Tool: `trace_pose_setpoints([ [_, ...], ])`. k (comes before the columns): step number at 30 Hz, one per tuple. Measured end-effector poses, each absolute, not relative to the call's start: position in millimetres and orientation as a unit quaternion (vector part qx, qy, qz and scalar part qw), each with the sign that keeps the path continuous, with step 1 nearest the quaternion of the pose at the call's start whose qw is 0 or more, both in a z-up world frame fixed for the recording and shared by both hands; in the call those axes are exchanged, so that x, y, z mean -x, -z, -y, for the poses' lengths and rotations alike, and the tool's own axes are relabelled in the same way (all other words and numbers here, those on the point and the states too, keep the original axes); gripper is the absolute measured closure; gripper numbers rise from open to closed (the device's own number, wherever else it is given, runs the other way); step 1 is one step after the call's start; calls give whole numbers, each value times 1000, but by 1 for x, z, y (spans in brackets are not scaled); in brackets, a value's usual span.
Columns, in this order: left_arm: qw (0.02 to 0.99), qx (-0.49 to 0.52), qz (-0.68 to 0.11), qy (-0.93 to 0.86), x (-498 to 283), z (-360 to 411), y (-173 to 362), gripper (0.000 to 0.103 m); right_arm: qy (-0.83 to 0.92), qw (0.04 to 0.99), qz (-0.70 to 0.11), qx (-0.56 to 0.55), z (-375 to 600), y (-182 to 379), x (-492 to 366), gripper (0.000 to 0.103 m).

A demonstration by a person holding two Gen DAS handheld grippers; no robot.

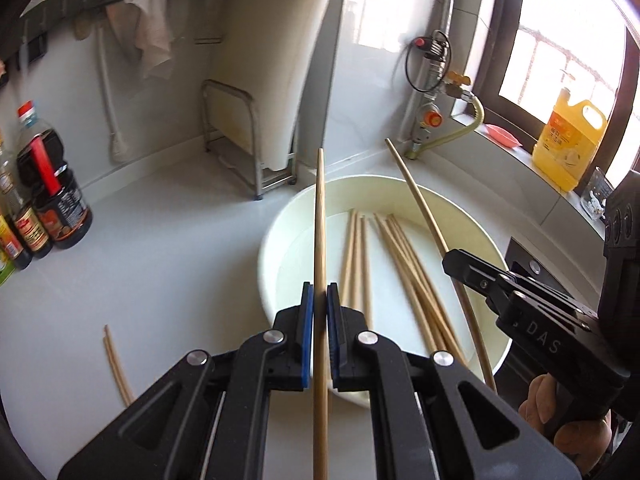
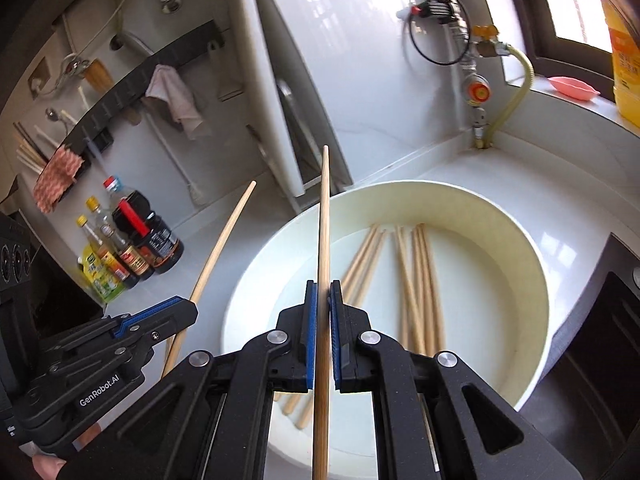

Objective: Organize utensils
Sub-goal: 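Carry both chopsticks into the cream basin and open both tools, then move both open tools back to the last chopsticks on the counter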

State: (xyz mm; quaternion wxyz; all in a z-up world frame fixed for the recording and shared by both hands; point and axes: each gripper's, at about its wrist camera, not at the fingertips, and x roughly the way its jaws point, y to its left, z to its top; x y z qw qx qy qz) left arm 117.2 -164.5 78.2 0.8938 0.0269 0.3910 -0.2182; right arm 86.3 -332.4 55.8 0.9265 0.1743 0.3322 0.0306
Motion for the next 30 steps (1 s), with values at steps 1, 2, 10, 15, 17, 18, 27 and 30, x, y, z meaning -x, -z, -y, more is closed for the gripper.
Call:
trace_pose_setpoints([
  [1, 892, -32, -393, 223, -122, 175, -77, 96, -23, 926, -333, -180, 340, -54, -86, 97],
  [2, 889, -36, -395, 227, -126, 184, -76, 96, -18, 924, -334, -185, 345, -52, -87, 97],
  [10, 872, -64, -416, 248, -151, 235, -56, 95, 11, 913, -354, -201, 369, -32, -96, 97],
  [15, 870, -69, -421, 245, -153, 242, -52, 95, 14, 911, -359, -204, 373, -28, -98, 97],
  [17, 870, -67, -424, 242, -154, 242, -52, 95, 15, 910, -362, -201, 372, -27, -98, 97],
  [18, 871, -64, -424, 242, -155, 241, -53, 93, 17, 910, -363, -199, 372, -28, -98, 96],
  [27, 887, -42, -402, 222, -151, 216, -71, 57, 15, 914, -353, -197, 369, -36, -94, 92],
  [30, 889, -40, -400, 219, -149, 210, -75, 57, 10, 915, -354, -193, 364, -38, -93, 90],
])
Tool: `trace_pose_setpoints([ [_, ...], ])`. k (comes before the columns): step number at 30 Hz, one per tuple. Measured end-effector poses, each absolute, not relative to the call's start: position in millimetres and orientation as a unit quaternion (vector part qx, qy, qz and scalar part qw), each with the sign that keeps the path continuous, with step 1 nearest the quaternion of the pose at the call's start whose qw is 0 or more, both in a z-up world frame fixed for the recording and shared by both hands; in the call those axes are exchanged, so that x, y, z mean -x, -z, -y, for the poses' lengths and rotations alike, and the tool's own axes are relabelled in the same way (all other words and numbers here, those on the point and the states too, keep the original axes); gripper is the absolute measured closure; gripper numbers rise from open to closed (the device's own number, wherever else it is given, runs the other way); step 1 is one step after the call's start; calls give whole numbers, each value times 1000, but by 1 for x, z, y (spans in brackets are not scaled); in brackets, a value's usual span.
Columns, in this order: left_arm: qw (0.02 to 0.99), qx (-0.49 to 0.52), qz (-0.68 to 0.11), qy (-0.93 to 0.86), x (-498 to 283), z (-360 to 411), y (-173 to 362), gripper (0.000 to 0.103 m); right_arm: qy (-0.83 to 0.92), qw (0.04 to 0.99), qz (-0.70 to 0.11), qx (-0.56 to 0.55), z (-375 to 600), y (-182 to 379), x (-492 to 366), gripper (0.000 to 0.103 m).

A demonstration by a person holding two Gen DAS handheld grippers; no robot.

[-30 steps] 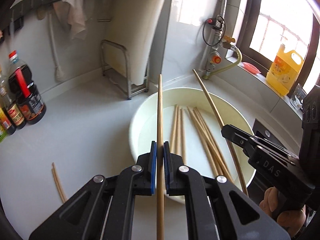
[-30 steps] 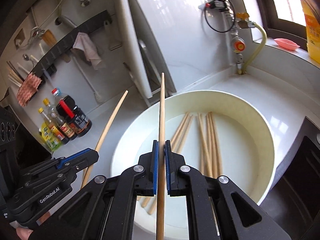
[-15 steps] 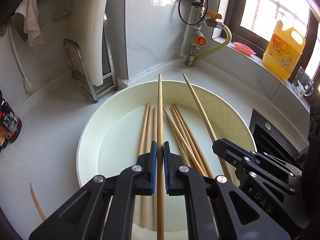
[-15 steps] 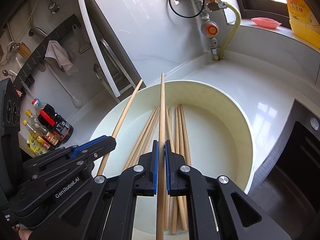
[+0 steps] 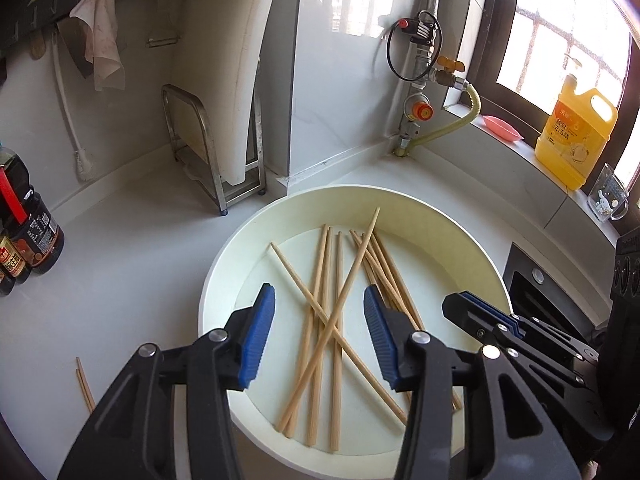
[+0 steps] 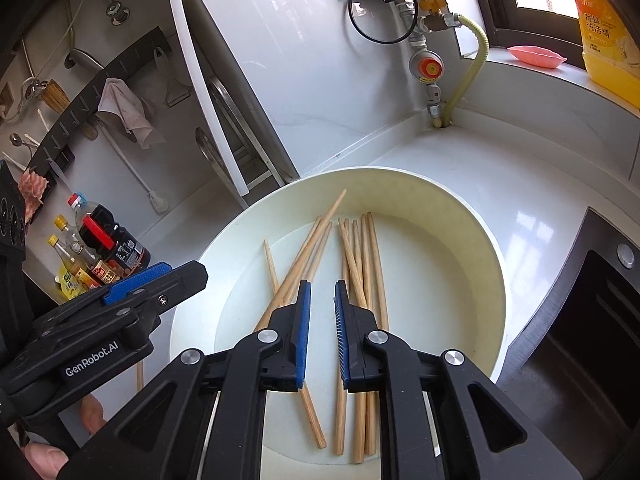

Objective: Organize utensils
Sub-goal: 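Move both open tools back to the last chopsticks on the counter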

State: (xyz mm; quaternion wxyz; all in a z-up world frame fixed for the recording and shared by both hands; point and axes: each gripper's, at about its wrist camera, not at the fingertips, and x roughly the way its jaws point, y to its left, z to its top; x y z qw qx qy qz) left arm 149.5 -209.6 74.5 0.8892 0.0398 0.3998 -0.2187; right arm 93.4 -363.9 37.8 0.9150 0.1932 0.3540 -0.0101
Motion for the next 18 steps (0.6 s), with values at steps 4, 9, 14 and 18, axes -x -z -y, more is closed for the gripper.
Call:
trace_pose_setpoints([
  [4, 891, -38, -399, 213, -145, 200, -75, 56, 1, 917, -352, -187, 356, -42, -93, 86],
  [9, 894, -33, -399, 202, -139, 183, -75, 55, -16, 920, -349, -178, 342, -48, -91, 82],
  [14, 900, -25, -394, 186, -130, 160, -76, 52, -29, 922, -349, -166, 330, -53, -89, 78],
  [18, 903, -13, -395, 170, -124, 137, -74, 52, -42, 923, -347, -162, 320, -57, -89, 78],
])
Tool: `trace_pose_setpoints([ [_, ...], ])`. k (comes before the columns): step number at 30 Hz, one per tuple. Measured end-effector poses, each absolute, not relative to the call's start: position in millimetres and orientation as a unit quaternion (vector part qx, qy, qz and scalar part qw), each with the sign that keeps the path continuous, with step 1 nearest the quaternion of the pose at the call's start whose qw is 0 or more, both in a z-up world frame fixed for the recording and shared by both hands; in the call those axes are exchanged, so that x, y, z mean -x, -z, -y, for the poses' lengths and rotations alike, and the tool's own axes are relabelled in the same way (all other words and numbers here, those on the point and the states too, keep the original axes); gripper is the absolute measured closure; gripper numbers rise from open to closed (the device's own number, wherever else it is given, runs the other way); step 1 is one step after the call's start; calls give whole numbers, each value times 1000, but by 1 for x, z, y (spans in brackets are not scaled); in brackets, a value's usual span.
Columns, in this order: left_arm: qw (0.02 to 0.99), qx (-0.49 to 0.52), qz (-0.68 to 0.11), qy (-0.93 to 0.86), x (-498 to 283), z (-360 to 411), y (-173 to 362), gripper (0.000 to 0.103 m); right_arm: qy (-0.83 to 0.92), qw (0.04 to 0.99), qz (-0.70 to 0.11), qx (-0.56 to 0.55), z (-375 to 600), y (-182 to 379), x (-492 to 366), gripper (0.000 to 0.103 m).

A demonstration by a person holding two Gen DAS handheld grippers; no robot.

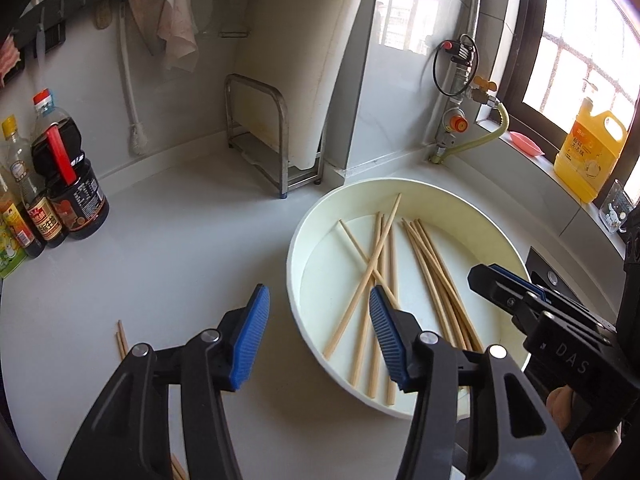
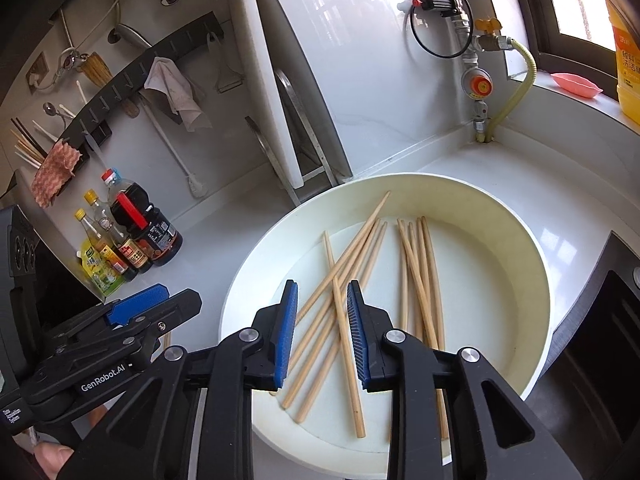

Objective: Organize utensils
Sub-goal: 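Move both open tools back to the last chopsticks on the counter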

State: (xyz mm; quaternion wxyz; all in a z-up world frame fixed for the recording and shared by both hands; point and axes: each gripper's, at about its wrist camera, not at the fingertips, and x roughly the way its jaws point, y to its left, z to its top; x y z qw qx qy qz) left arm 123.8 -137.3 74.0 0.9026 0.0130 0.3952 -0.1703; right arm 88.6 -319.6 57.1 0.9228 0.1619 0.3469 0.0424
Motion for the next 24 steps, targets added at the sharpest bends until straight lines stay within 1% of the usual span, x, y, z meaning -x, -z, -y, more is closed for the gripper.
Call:
trace_pose_setpoints([
  [5, 907, -6, -393, 152, -114, 111, -74, 51, -59, 924, -349, -145, 301, -60, -87, 78],
  [13, 914, -3, -390, 113, -91, 63, -73, 51, -103, 922, -357, -109, 251, -59, -86, 71],
  [16, 916, 5, -390, 98, -83, 41, -71, 49, -122, 919, -363, -92, 232, -56, -85, 70],
  [24, 915, 26, -397, 63, -65, -6, -61, 48, -155, 912, -376, -59, 190, -50, -80, 67],
])
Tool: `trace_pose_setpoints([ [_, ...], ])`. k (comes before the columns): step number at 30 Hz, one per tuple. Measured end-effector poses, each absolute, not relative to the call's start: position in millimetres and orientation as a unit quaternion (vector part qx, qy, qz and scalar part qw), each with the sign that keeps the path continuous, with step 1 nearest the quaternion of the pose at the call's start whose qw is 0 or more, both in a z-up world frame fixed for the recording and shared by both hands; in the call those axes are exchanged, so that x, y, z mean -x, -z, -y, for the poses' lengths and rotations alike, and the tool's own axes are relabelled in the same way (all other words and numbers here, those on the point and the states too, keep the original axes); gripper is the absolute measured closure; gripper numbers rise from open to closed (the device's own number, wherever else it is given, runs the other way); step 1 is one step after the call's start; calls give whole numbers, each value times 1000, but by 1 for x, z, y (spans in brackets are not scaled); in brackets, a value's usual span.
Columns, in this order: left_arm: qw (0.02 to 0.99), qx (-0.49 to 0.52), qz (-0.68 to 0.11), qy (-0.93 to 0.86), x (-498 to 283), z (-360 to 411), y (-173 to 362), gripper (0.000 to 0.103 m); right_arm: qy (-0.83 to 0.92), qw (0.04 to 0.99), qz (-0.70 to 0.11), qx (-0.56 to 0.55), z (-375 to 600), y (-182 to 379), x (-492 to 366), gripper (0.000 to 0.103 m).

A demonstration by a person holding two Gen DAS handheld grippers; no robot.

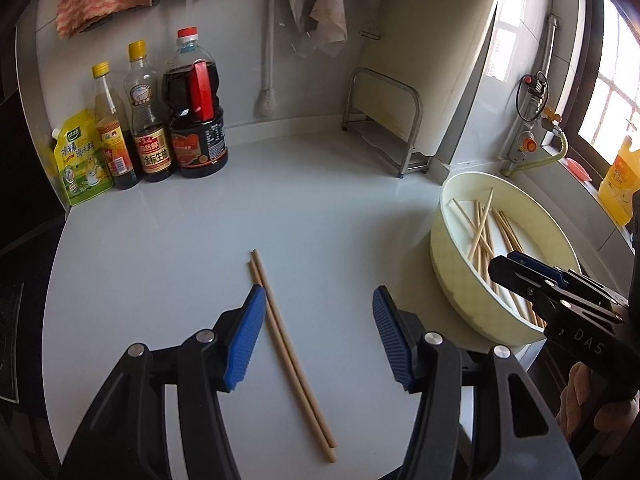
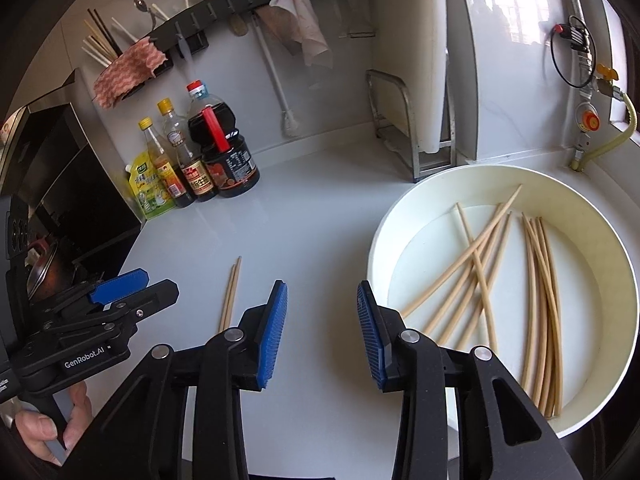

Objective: Organize utensils
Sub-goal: 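Move both open tools back to the last chopsticks on the counter, then close the right tool on one chopstick while the left tool grasps the other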

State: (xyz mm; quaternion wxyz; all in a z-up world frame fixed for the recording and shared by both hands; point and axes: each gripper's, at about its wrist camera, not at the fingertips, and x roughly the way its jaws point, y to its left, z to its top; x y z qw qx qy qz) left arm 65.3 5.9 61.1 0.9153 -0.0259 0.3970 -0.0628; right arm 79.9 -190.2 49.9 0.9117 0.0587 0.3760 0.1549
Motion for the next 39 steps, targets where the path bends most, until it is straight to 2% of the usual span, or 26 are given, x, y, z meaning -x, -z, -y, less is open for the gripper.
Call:
trace_pose_setpoints([
  [16, 913, 62, -403, 25, -41, -67, -37, 47, -199, 894, -401, -11, 127, -23, -74, 63],
  [39, 909, 78, -409, -14, -33, -100, -4, 43, -222, 863, -453, 17, 90, 31, -83, 63],
])
